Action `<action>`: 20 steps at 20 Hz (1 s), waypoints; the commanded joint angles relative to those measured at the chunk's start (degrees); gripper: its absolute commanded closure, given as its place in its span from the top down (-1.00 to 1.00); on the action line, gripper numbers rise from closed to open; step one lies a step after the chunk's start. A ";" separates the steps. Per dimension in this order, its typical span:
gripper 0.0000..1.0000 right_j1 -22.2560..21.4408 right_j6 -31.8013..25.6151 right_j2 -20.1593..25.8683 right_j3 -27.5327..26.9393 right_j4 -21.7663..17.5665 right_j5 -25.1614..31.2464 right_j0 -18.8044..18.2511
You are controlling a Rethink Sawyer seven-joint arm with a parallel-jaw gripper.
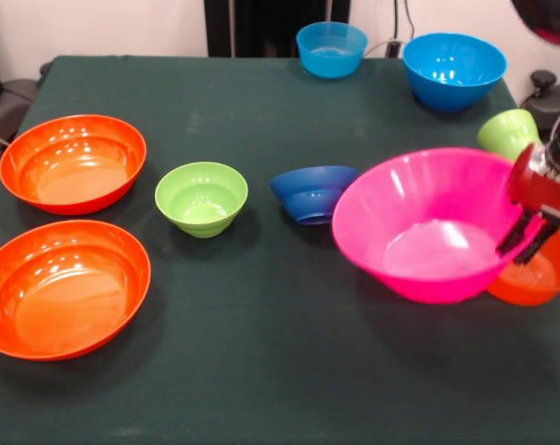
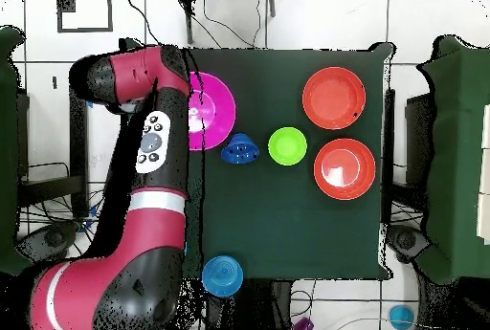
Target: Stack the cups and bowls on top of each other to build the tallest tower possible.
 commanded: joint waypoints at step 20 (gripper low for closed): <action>-1.00 -13.12 -1.85 5.50 18.57 -3.39 -2.83 5.30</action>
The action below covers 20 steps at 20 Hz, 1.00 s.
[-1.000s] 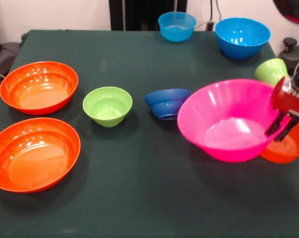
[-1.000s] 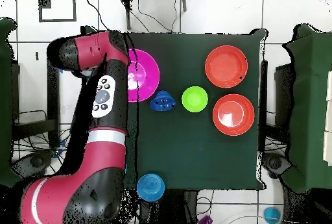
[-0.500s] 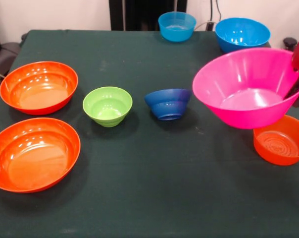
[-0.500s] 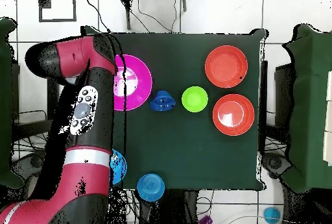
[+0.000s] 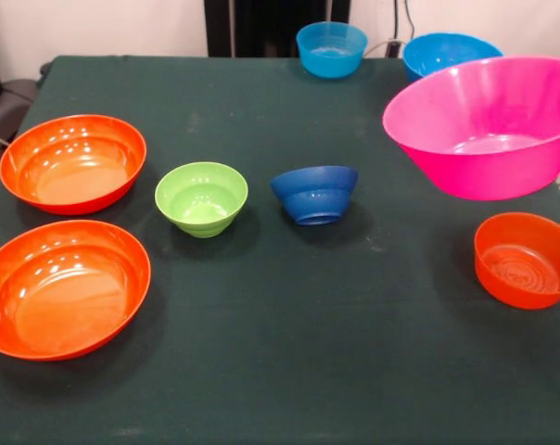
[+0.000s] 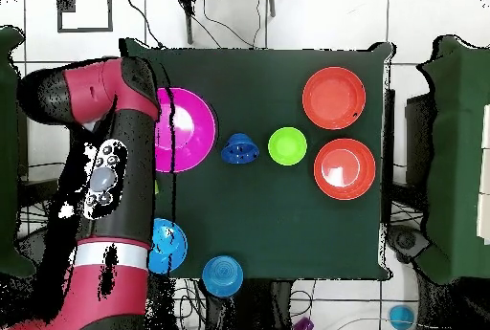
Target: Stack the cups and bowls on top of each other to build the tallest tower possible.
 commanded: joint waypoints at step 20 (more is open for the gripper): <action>-1.00 10.63 5.71 3.39 -4.38 -2.02 -3.27 1.59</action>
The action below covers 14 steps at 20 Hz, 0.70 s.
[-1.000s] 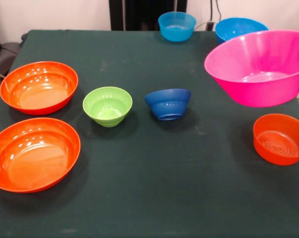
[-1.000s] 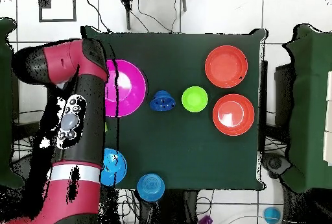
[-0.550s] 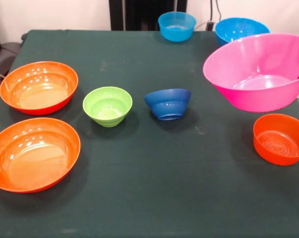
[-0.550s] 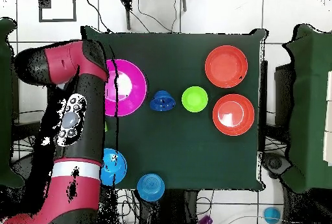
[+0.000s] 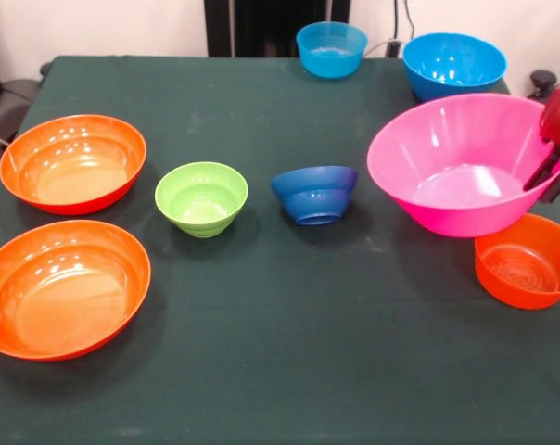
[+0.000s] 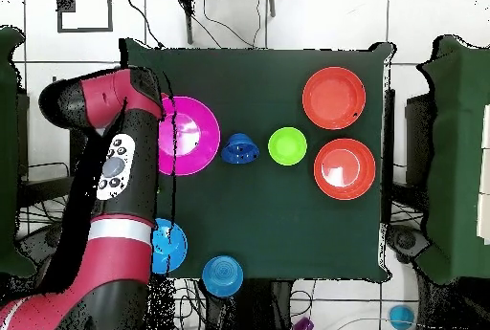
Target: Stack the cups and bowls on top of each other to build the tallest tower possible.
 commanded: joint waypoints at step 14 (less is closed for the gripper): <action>-1.00 2.10 4.38 2.83 0.78 -1.86 -4.20 1.88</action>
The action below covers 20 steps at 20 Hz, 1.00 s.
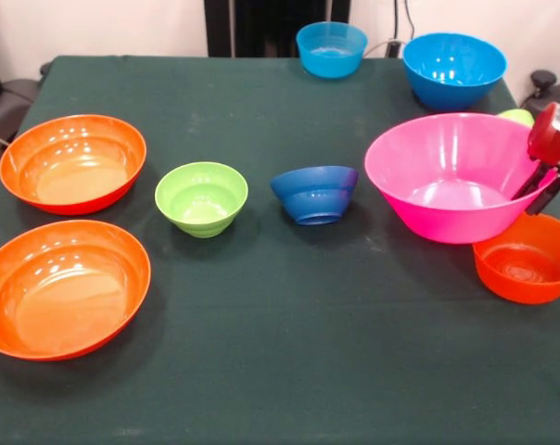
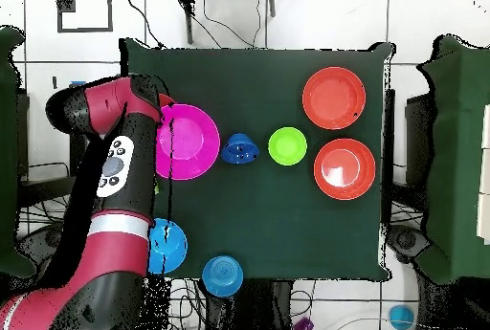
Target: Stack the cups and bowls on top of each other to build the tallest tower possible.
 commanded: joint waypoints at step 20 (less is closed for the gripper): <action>-1.00 -1.90 2.97 2.90 -2.52 -0.89 4.03 1.13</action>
